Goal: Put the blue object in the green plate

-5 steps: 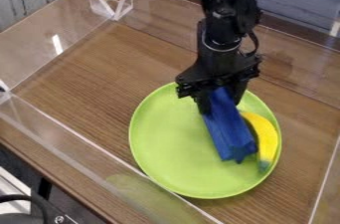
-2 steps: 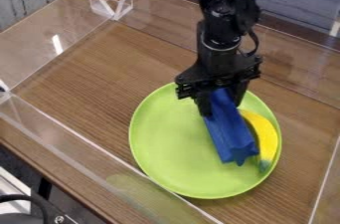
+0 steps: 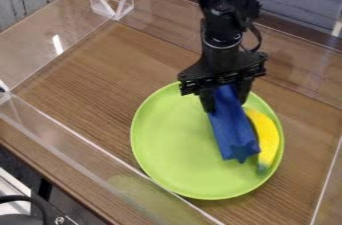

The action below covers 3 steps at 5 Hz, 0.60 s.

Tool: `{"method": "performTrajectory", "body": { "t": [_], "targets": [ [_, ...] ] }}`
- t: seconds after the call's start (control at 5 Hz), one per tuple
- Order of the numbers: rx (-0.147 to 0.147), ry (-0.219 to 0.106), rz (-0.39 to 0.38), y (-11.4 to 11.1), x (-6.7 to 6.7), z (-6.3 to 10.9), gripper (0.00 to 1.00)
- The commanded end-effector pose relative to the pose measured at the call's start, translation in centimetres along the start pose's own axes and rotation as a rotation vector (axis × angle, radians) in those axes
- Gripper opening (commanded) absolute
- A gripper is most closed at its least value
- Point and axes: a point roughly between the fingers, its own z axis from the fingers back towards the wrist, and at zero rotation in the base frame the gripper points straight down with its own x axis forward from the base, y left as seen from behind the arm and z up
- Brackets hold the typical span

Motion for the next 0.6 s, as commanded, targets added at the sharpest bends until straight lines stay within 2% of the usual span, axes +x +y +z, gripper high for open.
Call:
{"method": "performTrajectory", "body": {
  "t": [0.0,0.2,0.4],
  "targets": [
    [-0.029,-0.022,-0.010,-1.02,0.82,0.05,0.00],
    [-0.032,-0.023,-0.021,-1.53,1.15,-0.59,0.00],
    [-0.039,-0.020,-0.048,-1.15,0.54,0.00,0.00]
  ]
}}
